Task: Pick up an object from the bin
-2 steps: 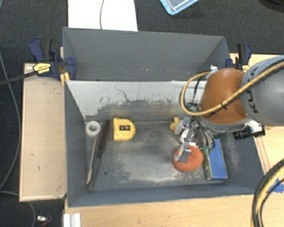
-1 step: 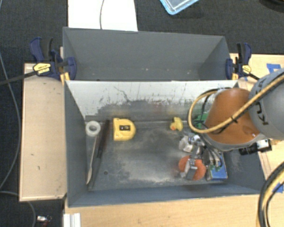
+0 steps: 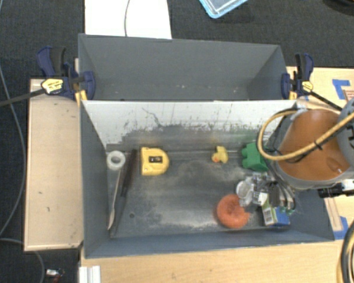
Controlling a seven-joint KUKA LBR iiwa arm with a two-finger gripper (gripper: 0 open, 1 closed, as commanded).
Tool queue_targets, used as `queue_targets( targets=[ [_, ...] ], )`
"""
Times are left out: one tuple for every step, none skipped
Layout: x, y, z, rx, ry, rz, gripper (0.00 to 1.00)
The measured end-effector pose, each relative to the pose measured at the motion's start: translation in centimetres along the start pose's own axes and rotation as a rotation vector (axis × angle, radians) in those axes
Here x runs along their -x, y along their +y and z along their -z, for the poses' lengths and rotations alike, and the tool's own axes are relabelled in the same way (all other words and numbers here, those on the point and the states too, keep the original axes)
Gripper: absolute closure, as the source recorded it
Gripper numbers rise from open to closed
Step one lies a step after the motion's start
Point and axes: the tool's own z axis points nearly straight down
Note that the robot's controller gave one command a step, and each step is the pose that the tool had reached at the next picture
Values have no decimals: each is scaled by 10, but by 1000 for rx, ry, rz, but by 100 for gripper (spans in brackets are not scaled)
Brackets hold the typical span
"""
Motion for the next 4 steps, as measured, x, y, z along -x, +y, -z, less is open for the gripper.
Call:
queue_targets(
  targets=[
    [0,0,0,0,0,-2,100],
    [-12,13,-6,1,2,-90,0],
    [-12,13,-6,1,2,-92,0],
    [-13,32,-19,0,1,61,0]
  ],
)
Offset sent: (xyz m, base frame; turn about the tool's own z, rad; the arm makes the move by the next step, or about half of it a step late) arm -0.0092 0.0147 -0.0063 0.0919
